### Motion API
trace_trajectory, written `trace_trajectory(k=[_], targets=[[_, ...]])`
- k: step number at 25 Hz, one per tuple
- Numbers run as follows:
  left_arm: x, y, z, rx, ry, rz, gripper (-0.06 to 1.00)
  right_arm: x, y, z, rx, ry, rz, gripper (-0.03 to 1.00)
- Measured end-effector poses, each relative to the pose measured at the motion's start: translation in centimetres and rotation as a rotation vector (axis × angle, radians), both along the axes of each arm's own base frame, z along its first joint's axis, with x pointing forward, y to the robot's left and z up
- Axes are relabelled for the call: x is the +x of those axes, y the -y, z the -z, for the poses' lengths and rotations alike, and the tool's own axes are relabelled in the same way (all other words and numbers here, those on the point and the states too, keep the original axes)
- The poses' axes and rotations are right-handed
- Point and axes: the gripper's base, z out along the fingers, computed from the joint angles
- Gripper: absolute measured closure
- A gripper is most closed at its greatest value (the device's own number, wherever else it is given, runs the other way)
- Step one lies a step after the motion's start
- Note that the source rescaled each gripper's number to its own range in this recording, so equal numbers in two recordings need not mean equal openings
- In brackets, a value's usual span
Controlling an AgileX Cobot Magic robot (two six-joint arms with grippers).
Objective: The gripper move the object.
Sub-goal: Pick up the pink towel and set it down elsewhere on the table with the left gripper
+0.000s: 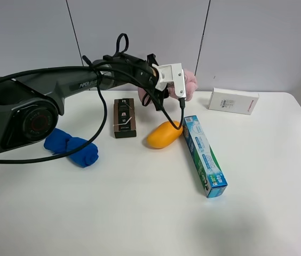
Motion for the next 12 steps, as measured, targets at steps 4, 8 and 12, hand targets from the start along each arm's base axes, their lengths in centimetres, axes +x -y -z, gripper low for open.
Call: trace_trajectory(k=[4,8,12], targets=[[0.18,0.29,0.82,-0.046,0.003,-0.014,0.94,0.0,0.0,0.0,0.0,0.0,0.0,-0.03],[0.33,0.39,0.74,-0.071,0.024,-0.02,0.94,0.0,0.0,0.0,0.0,0.0,0.0,-0.03],[0.38,0.44,0.84,-0.084,0.025,-0.025,0.94,0.0,0.0,0.0,0.0,0.0,0.0,-0.03]])
